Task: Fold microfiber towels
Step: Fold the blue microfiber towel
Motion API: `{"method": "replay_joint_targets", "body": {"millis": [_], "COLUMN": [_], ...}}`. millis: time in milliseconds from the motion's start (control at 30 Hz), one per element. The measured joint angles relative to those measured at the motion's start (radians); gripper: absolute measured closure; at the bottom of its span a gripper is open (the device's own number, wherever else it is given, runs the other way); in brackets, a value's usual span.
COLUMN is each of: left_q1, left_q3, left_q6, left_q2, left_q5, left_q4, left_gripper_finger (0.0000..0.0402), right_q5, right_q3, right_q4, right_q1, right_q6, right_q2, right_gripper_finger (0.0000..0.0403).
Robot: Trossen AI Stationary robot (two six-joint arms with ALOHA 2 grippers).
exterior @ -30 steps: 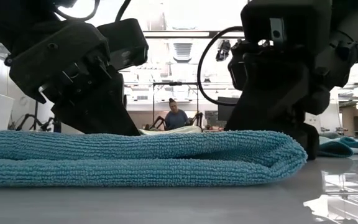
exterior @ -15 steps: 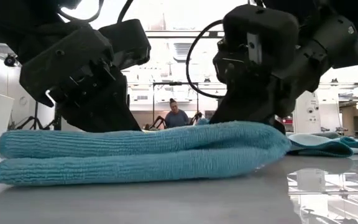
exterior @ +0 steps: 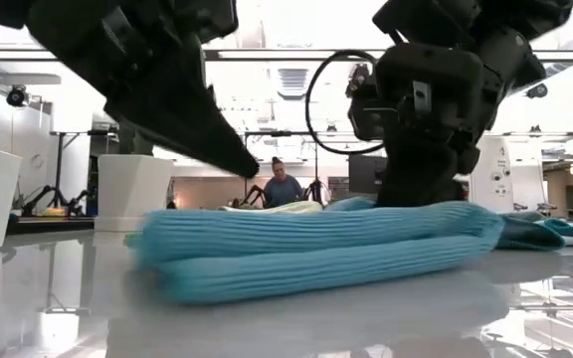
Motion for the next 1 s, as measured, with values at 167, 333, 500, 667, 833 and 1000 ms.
{"method": "replay_joint_targets", "body": {"millis": [167, 333, 500, 667, 833, 1000], "left_q1": [0.000, -0.011, -0.031, -0.046, -0.039, -0.035], "left_q3": [0.000, -0.002, -0.003, -0.003, -0.003, -0.003], "left_q6": [0.021, 0.011, -0.038, -0.057, -0.057, -0.057], "left_q2": [-0.039, -0.027, 0.030, 0.054, 0.095, 0.119], "left_q5": [0.001, 0.048, 0.125, 0.138, 0.128, 0.100], "left_q4": [-0.052, -0.046, -0.043, -0.035, 0.017, 0.020], "left_gripper_finger": [0.0286, 0.0286, 0.0286, 0.0286, 0.0286, 0.0286], "right_q5": [0.000, 0.002, 0.001, 0.056, 0.084, 0.090], "right_q3": [0.000, 0.000, 0.032, 0.144, 0.273, 0.399], "right_q4": [-0.198, -0.263, -0.314, -0.466, -0.574, -0.634], "right_q1": [-0.028, -0.040, -0.039, -0.035, -0.022, 0.007], "right_q6": [-0.011, -0.011, -0.003, -0.002, -0.003, -0.020], "right_q2": [-0.080, -0.117, -0.125, -0.098, -0.039, 0.055], "right_gripper_finger": [0.0394, 0.0394, 0.0394, 0.0394, 0.0394, 0.0394]}}
